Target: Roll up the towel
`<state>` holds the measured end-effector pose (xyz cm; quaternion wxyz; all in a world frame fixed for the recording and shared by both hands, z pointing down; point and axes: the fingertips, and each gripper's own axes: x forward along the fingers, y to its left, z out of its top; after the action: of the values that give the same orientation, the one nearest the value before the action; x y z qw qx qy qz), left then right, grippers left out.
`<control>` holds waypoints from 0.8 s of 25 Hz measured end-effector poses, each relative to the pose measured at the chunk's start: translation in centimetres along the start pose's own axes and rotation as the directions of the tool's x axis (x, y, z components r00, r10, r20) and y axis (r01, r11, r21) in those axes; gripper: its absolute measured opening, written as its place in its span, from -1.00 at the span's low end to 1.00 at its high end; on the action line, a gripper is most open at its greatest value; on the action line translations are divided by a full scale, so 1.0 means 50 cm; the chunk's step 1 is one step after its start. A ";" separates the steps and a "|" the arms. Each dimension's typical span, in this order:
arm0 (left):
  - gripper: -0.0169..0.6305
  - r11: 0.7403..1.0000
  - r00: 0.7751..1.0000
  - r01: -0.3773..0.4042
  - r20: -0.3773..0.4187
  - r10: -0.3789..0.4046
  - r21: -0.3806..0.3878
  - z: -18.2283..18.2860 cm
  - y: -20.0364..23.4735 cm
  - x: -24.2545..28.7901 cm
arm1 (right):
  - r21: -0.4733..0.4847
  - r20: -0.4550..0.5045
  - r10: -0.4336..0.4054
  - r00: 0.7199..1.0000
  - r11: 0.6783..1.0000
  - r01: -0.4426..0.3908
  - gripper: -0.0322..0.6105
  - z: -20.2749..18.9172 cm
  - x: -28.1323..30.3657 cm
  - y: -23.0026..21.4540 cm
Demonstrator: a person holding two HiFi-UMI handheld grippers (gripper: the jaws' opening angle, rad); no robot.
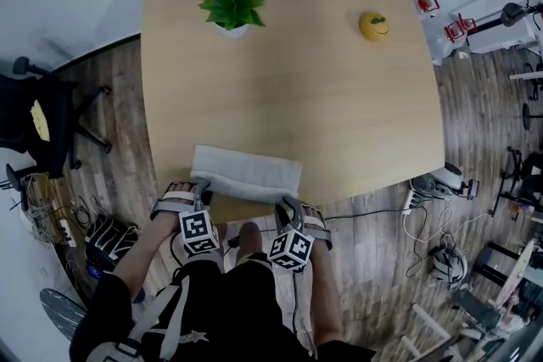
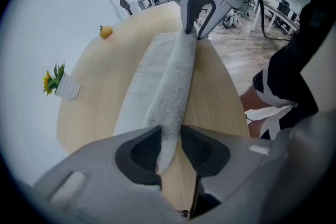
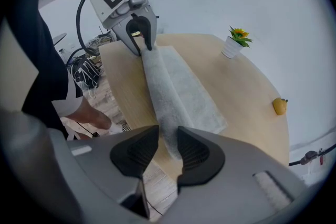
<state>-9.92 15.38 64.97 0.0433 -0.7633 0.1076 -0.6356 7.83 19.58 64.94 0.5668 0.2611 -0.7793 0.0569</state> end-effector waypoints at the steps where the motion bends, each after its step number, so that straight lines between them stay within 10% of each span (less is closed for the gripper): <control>1: -0.54 1.000 1.000 -0.002 0.000 0.002 0.000 0.000 0.002 0.001 | 0.002 0.002 -0.001 1.000 1.000 0.001 -0.52 0.000 0.002 -0.001; 20: -0.69 0.996 0.997 -0.077 -0.008 0.077 0.048 0.000 0.005 0.011 | -0.011 0.029 -0.040 0.999 0.999 0.040 -0.64 0.000 0.006 -0.010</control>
<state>-9.86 15.03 65.43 0.0854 -0.7542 0.1221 -0.6396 7.97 19.04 65.13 0.5580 0.2743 -0.7823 0.0374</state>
